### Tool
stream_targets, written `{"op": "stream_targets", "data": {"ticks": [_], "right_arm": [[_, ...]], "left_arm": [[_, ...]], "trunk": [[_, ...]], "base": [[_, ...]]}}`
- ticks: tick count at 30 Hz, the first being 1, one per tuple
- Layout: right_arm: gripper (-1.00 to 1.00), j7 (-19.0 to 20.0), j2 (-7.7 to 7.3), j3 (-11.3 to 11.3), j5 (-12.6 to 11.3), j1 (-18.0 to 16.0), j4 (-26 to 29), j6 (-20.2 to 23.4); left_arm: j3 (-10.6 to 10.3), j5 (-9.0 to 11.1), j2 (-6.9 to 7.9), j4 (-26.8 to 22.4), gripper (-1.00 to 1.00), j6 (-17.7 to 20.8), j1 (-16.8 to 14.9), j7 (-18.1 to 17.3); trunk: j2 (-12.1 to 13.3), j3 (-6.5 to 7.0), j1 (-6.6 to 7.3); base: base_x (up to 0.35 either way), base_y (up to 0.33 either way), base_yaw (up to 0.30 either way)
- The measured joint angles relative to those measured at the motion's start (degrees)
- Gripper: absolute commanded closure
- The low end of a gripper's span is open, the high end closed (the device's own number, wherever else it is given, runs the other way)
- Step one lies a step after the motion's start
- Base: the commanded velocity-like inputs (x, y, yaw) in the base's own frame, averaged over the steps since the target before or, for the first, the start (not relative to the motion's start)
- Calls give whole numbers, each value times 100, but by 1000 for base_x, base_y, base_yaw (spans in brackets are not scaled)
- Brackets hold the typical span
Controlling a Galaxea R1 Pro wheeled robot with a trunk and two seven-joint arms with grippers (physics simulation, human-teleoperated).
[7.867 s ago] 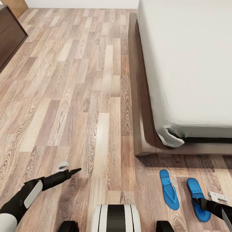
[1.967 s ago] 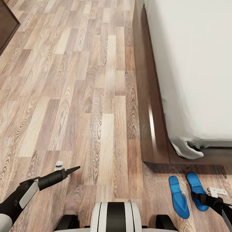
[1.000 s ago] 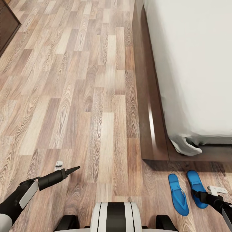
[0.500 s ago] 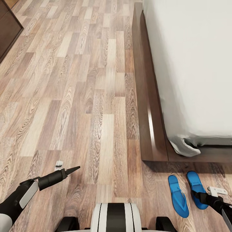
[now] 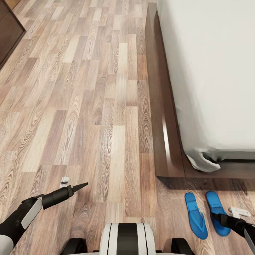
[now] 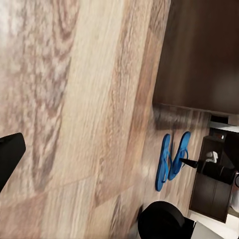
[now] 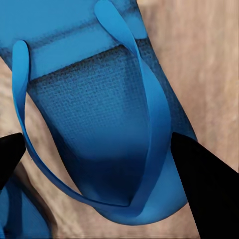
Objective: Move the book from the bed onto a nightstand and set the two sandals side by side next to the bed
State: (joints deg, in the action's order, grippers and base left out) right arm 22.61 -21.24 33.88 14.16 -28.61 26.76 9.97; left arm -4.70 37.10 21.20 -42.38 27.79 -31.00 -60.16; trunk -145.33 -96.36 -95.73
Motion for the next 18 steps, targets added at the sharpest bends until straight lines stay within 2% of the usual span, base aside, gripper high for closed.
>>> {"op": "stream_targets", "data": {"ticks": [6,18], "right_arm": [[100,0,0,0,-3,0,-1,211],[100,0,0,0,-1,0,-6,224]], "left_arm": [[2,1,0,0,-100,0,0,1],[1,2,0,0,-100,0,0,-4]], "trunk": [[0,0,0],[-1,-21,-3]], "base": [[0,0,0],[0,0,0]]}}
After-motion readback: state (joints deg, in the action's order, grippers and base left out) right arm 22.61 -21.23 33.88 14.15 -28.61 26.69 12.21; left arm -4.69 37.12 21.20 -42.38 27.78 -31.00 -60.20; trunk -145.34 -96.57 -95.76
